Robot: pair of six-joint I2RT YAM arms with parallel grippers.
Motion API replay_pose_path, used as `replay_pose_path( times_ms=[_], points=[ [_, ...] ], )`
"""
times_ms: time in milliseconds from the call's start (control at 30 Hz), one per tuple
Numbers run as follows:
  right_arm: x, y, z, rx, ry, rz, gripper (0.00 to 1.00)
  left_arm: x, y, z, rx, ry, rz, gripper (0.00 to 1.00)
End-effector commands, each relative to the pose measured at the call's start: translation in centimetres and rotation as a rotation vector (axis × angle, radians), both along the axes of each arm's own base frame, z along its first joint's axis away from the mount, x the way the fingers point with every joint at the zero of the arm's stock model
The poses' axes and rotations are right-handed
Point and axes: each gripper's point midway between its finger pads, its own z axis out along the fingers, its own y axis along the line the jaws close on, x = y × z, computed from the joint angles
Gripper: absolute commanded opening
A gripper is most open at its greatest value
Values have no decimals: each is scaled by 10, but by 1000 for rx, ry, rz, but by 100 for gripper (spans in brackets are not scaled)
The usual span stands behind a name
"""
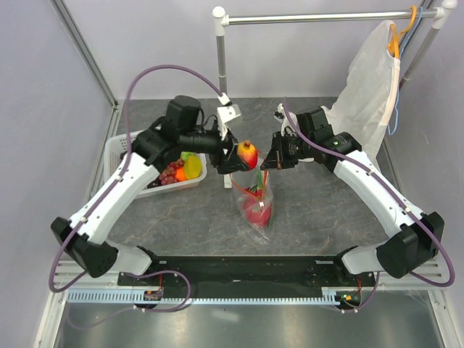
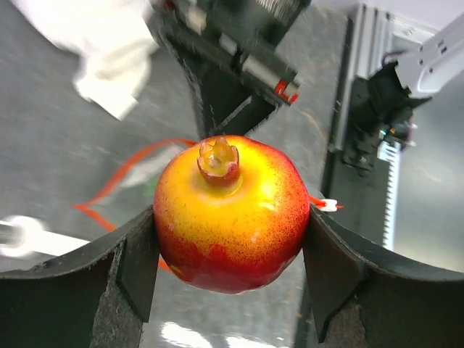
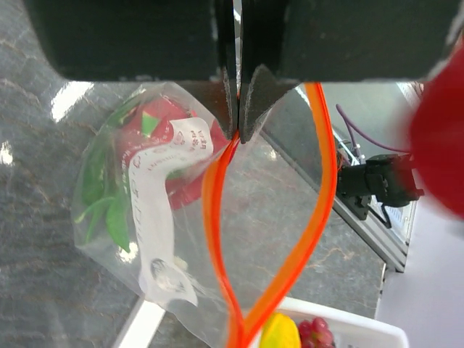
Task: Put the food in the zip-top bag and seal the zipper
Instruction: Pick up the fake fruit from the bin, then place the fake fruit in the zipper food storage bag.
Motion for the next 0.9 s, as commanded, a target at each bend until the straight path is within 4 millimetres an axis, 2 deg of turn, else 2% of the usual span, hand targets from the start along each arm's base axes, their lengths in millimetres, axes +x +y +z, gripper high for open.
replay_pose_path(
  times_ms=[0,67,133,200,267,367,400,467,500,533,567,600,633,667,700,733,767,800,833,867],
  points=[
    [7,10,43,102,-157,64,0,-2,-26,-46,12,239,0,63],
    [2,12,47,119,-166,84,0,1,-31,-60,37,277,6,68],
    [-2,11,42,118,-153,87,0,4,-32,-70,62,303,15,74],
    [-5,9,36,109,-146,89,0,7,-32,-73,80,296,23,84],
    [-9,5,32,96,-141,89,0,11,-22,-73,103,280,58,99],
    [-15,1,28,77,-140,96,0,20,9,-53,39,297,104,100],
    [-16,0,27,74,-144,100,0,35,34,-44,4,289,174,100],
    [-17,-1,24,70,-144,102,0,45,60,-42,-10,314,244,100],
    [-16,-1,23,68,-147,100,0,62,88,-41,-23,314,344,100],
    [-15,-1,23,68,-151,97,0,70,103,-44,-23,319,397,100],
    [-15,-2,22,65,-154,95,0,88,133,-50,-12,306,502,100],
    [-13,-2,22,64,-165,95,0,96,148,-52,-1,293,555,100],
    [-13,-2,22,63,-172,96,0,108,161,-58,18,286,605,100],
    [-13,-2,22,60,-177,95,0,125,189,-64,56,263,711,100],
    [-12,-3,21,55,-180,90,0,134,203,-69,70,265,760,98],
    [-12,-4,22,53,-186,89,0,148,220,-85,95,301,816,96],
    [-12,-5,22,50,-189,89,0,161,246,-90,113,305,916,95],
    [-12,-5,23,47,-193,86,0,168,257,-95,113,324,955,95],
    [-12,-6,24,45,-197,86,0,178,263,-113,124,381,970,95],
    [-13,-6,24,44,-196,85,0,184,271,-114,125,380,994,95]
  ],
)
